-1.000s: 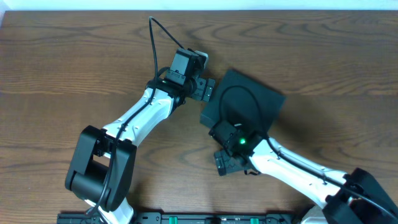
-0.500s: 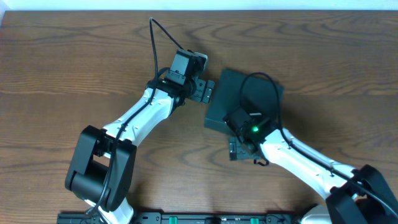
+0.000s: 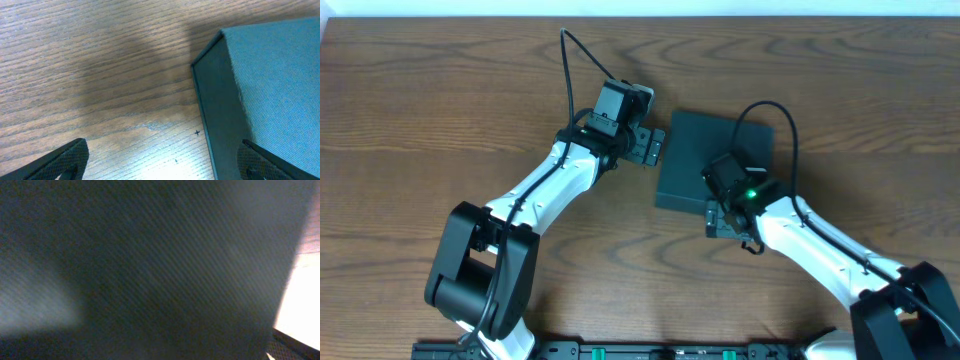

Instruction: Pack container

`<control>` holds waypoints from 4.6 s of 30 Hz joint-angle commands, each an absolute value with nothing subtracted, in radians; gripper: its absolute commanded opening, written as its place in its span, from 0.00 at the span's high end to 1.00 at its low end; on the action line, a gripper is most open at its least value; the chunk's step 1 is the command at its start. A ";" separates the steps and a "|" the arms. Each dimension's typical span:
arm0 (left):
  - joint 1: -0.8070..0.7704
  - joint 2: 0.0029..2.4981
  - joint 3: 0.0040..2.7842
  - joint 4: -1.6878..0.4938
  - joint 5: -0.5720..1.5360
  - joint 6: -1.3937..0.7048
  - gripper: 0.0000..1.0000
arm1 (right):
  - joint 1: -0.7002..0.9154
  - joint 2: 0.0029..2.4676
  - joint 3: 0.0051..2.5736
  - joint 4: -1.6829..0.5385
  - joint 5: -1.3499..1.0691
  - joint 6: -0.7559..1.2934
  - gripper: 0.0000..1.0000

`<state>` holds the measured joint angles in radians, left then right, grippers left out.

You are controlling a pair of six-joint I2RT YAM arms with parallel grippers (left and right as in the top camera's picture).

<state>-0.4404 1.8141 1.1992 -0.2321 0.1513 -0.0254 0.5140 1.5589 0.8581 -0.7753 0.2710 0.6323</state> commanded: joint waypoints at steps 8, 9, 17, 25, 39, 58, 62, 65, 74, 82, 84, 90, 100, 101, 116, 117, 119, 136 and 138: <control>-0.439 1.824 1.228 -0.234 0.158 -0.022 0.05 | 0.426 1.562 0.854 -0.772 0.356 0.630 0.01; -0.439 1.824 1.228 -0.234 0.158 -0.022 0.05 | 0.426 1.562 0.854 -0.772 0.356 0.630 0.01; -0.437 1.796 1.229 -0.216 0.150 -0.020 0.05 | 0.484 1.461 0.855 -0.778 0.382 0.624 0.01; -0.437 1.593 1.229 -0.271 0.043 0.024 0.05 | 0.511 1.140 0.866 -0.876 0.386 0.542 0.01; -0.437 1.060 1.225 -0.862 0.024 0.134 0.05 | 0.559 0.581 0.866 -1.023 0.331 0.376 0.01; -0.438 0.527 0.893 -0.906 0.079 -0.069 0.05 | 0.631 0.430 0.866 -1.089 0.190 0.410 0.01; -0.438 0.528 0.893 -0.904 0.078 -0.075 0.05 | 0.631 0.430 0.866 -1.100 0.149 0.426 0.01; -0.438 0.528 0.893 -0.950 0.078 -0.075 0.05 | 0.631 0.430 0.866 -1.101 0.149 0.426 0.01; -0.438 0.528 0.893 -1.107 0.078 -0.075 0.05 | 0.631 0.430 0.866 -1.101 0.149 0.426 0.01; -0.438 0.528 0.893 -1.155 0.078 -0.075 0.05 | 0.580 0.411 0.866 -1.105 0.149 0.426 0.01; -0.438 0.528 0.893 -1.155 0.078 -0.075 0.05 | 0.518 0.392 0.865 -1.116 0.159 0.418 0.01; -0.438 0.528 0.893 -1.155 0.078 -0.075 0.05 | 0.288 0.288 0.802 -1.137 0.070 0.205 0.01; -0.438 0.528 0.893 -1.155 0.078 -0.075 0.05 | 0.138 0.071 0.578 -1.067 0.036 0.133 0.01; -0.438 0.528 0.893 -1.155 0.078 -0.075 0.05 | 0.132 0.062 0.556 -1.063 0.030 0.133 0.01; -0.438 0.528 0.893 -1.155 0.078 -0.075 0.04 | 0.125 0.043 0.360 -1.054 0.018 0.133 0.01; -0.438 0.528 0.893 -1.155 0.078 -0.075 0.05 | 0.125 0.043 0.352 -1.058 0.018 0.133 0.01; -0.438 0.528 0.893 -1.155 0.078 -0.075 0.05 | 0.125 0.043 0.350 -1.056 0.019 0.133 0.01; -0.438 0.528 0.893 -1.155 0.078 -0.075 0.05 | 0.123 0.041 0.350 -1.054 0.022 0.133 0.01; -0.438 0.528 0.893 -1.155 0.078 -0.075 0.05 | 0.123 0.041 0.350 -1.054 0.022 0.133 0.01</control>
